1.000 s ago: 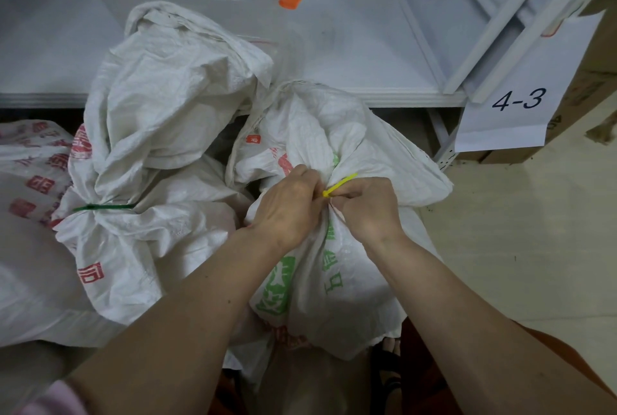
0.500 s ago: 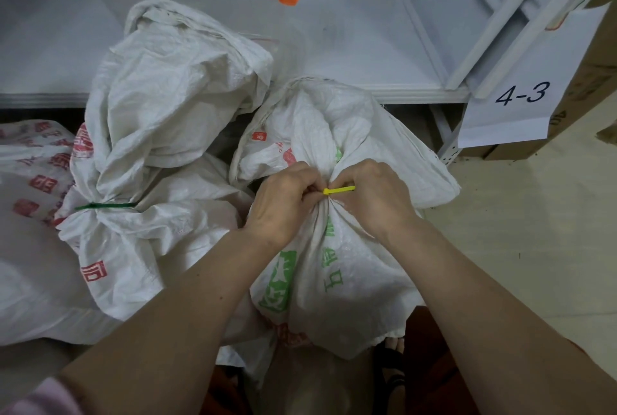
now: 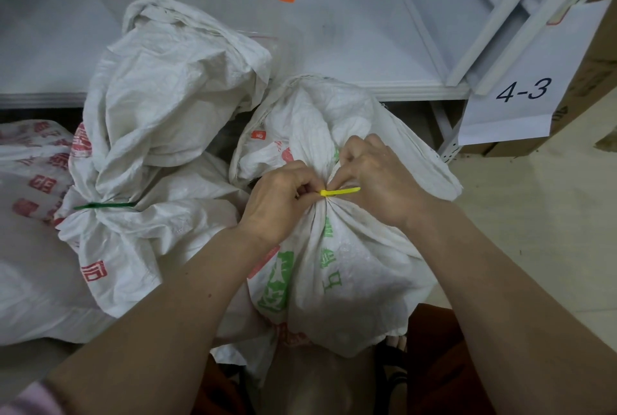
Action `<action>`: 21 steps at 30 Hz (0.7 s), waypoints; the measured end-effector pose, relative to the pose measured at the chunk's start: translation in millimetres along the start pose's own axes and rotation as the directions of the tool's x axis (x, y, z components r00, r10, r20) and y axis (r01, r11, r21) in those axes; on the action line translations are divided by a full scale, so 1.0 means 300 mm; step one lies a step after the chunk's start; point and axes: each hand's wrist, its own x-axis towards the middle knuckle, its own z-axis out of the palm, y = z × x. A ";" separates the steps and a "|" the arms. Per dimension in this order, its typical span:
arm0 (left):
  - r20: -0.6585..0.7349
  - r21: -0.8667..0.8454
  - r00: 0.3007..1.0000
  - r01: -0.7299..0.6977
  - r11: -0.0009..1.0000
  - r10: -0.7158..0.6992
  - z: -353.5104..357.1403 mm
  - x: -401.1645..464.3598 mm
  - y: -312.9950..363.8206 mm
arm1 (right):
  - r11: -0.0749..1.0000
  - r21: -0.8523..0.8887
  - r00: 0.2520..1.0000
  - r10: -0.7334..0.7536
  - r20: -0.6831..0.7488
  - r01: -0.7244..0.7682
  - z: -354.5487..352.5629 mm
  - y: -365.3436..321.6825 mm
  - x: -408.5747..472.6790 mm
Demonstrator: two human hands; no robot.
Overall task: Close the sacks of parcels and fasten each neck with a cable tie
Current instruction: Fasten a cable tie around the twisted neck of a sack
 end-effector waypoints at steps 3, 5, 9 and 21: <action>0.015 -0.030 1.000 0.025 0.999 -0.025 0.001 -0.004 -0.008 | 0.999 0.039 0.997 -0.021 0.076 0.018 -0.012 0.016 -0.010; 0.024 -0.039 0.999 0.032 0.999 -0.031 0.001 -0.005 -0.009 | 0.999 0.035 0.996 -0.010 0.086 0.007 -0.011 0.011 -0.011; -0.016 -0.042 0.999 0.037 0.998 -0.038 0.000 -0.004 -0.012 | 1.000 -0.005 0.997 -0.019 -0.078 0.019 0.024 -0.015 0.002; -0.061 0.096 0.998 0.020 0.995 -0.015 -0.024 -0.012 0.006 | 0.990 0.131 0.996 0.057 -0.067 -0.048 0.039 -0.014 0.011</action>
